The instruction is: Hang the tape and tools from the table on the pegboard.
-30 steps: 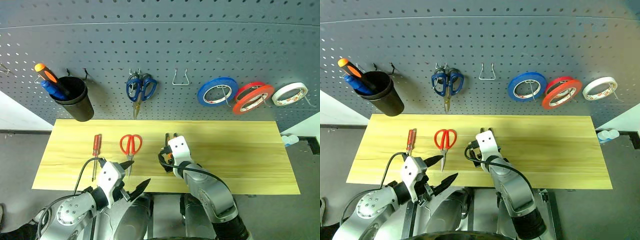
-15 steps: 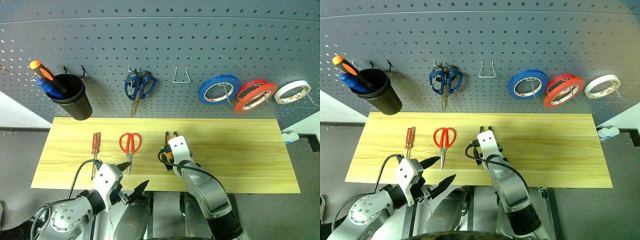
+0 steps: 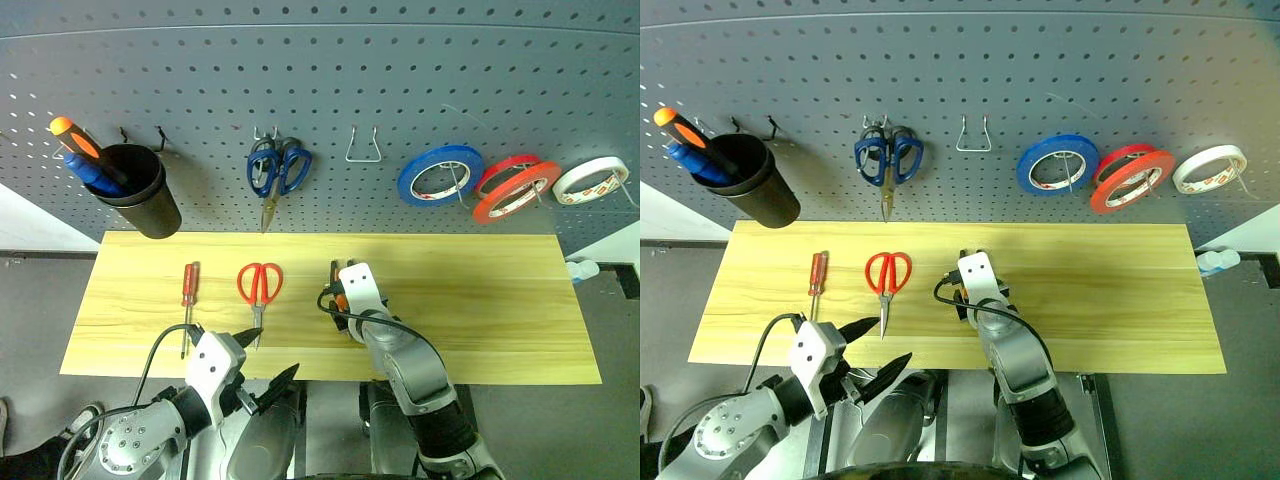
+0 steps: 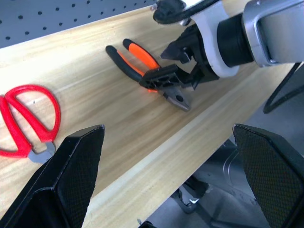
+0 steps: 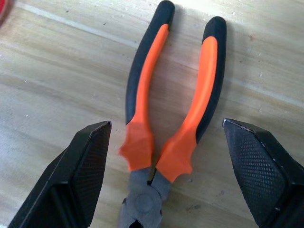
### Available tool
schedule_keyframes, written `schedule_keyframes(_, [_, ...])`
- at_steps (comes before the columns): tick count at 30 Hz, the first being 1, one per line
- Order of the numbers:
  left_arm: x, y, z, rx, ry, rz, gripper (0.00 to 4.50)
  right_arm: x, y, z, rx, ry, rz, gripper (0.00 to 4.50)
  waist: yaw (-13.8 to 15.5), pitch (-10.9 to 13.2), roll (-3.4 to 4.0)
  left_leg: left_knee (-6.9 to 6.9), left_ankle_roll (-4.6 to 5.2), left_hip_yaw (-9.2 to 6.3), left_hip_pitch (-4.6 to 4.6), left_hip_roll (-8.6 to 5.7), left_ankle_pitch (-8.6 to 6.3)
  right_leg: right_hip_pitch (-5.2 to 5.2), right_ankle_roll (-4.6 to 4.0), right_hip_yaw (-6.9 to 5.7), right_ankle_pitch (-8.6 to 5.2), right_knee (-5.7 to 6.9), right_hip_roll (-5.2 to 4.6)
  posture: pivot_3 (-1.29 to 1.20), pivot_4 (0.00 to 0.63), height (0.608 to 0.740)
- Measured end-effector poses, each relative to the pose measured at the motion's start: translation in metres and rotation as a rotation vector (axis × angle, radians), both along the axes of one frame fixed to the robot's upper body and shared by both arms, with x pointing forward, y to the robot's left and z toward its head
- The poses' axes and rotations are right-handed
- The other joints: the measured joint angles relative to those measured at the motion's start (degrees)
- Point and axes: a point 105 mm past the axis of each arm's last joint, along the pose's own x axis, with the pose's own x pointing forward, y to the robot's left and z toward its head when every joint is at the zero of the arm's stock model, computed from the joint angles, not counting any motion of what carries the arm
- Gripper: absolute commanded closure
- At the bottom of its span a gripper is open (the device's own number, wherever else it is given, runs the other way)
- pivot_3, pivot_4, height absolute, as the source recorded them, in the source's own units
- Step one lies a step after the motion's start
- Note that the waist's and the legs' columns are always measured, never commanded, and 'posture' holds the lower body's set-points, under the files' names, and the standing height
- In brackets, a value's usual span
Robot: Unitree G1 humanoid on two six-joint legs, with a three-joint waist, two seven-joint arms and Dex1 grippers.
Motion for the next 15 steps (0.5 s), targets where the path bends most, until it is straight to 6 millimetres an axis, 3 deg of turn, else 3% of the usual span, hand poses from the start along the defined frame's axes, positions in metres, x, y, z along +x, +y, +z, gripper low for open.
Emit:
schedule_keyframes(13, [-0.0017,-0.0034,0.0017,-0.009,-0.003,0.008,0.0,-0.0017,-0.0003,-0.0054,0.001,0.093,-0.009,0.59,-0.08,0.28,-0.01,0.04,-0.05,0.01,-0.5,0.01,0.03,-0.47,-0.03,-0.01,0.03,0.03,0.0,0.07,0.374,0.72])
schedule_keyframes(15, [-0.0021,-0.0043,0.0013,-0.012,0.0,0.005,0.0,-0.0015,-0.0004,-0.0052,0.002,0.095,-0.01,0.95,-0.07,0.29,-0.01,0.04,-0.05,0.01,-0.51,0.01,0.03,-0.47,-0.04,-0.01,0.03,0.03,0.0,0.06,0.374,0.72])
